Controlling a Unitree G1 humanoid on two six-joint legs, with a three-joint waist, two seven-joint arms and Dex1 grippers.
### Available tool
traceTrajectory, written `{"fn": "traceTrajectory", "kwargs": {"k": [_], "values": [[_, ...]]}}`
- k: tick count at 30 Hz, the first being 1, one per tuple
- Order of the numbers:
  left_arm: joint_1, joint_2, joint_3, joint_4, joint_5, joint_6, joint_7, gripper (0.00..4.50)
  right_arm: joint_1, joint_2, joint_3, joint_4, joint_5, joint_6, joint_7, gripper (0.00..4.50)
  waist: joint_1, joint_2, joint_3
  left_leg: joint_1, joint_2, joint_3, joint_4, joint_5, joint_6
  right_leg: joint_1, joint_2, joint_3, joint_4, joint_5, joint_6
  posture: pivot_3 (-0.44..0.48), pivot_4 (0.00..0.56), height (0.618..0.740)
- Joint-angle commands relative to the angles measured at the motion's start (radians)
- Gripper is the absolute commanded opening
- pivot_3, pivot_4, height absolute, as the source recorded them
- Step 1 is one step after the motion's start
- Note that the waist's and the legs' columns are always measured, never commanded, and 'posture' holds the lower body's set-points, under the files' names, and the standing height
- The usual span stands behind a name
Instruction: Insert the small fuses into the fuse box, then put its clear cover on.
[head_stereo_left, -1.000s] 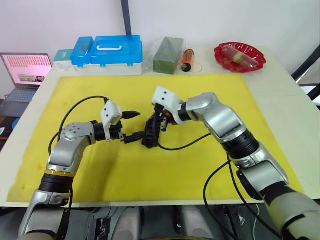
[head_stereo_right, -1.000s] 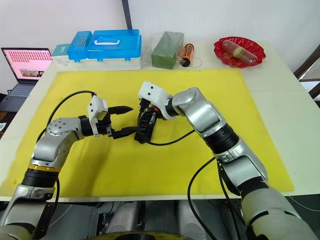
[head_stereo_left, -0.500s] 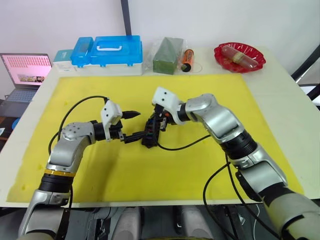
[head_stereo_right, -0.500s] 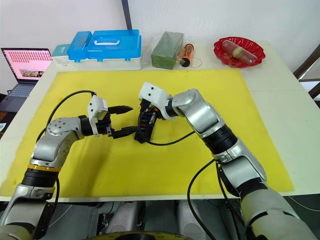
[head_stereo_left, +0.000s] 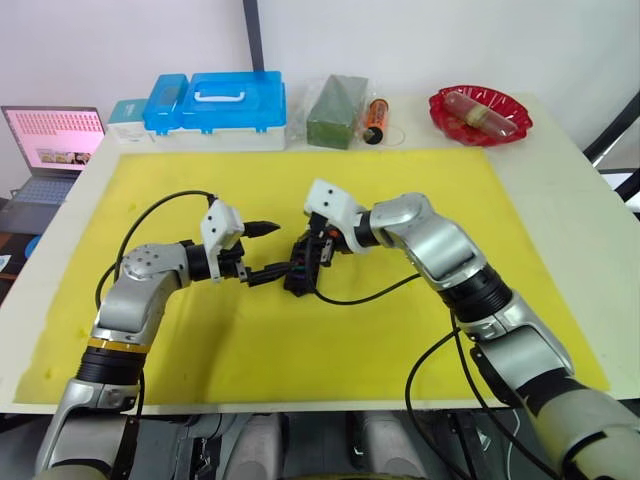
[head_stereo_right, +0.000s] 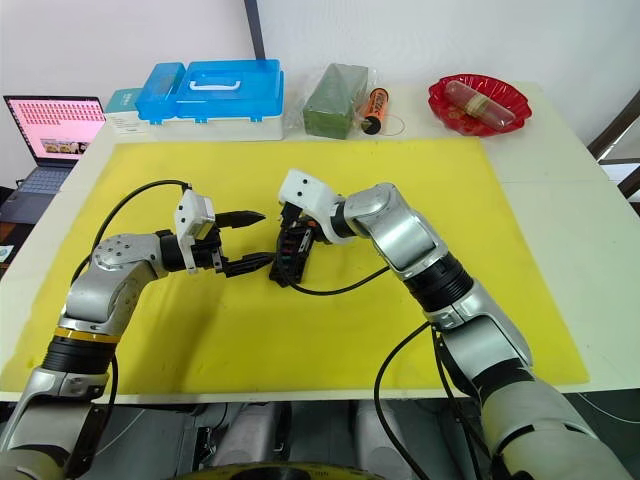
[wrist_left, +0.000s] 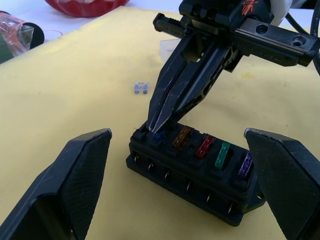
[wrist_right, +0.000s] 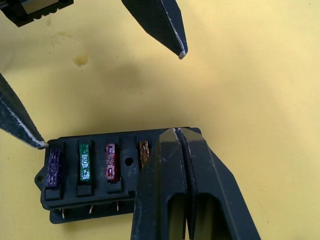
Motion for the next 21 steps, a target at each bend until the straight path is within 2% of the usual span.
{"fn": "traceTrajectory", "kwargs": {"k": [1, 13, 17, 21], "values": [[-0.011, 0.007, 0.011, -0.022, -0.001, -0.012, 0.0, 4.5, 0.048, 0.002, 0.034, 0.06, -0.028, -0.013, -0.001, 0.02, 0.0, 0.0, 0.0, 0.0, 0.0, 0.0, 0.0, 0.0, 0.0, 0.0, 0.0, 0.0, 0.0, 0.0, 0.0, 0.0, 0.15, 0.74], [0.0, 0.017, 0.016, -0.022, 0.0, -0.014, -0.002, 4.5, 0.108, -0.014, 0.034, 0.093, -0.051, -0.056, 0.007, 0.02, 0.004, 0.0, -0.004, 0.002, 0.0, 0.0, 0.0, 0.0, 0.0, 0.003, 0.0, 0.0, 0.0, 0.0, 0.0, 0.0, 0.15, 0.74], [0.001, 0.02, 0.029, -0.027, -0.006, -0.026, -0.001, 4.5, 0.061, 0.024, -0.099, -0.042, 0.053, -0.01, 0.002, 0.02, 0.003, 0.0, -0.004, 0.002, 0.0, 0.0, 0.0, 0.0, 0.0, 0.003, 0.0, 0.0, 0.0, 0.0, 0.0, 0.0, 0.15, 0.74], [0.01, 0.032, 0.035, -0.032, -0.004, -0.037, -0.011, 4.5, 0.052, 0.029, -0.153, -0.149, 0.086, -0.028, -0.019, 0.02, 0.002, 0.0, -0.003, 0.0, 0.0, -0.001, 0.0, 0.0, 0.0, 0.001, 0.0, 0.0, 0.0, 0.0, 0.0, 0.0, 0.15, 0.74]]}}
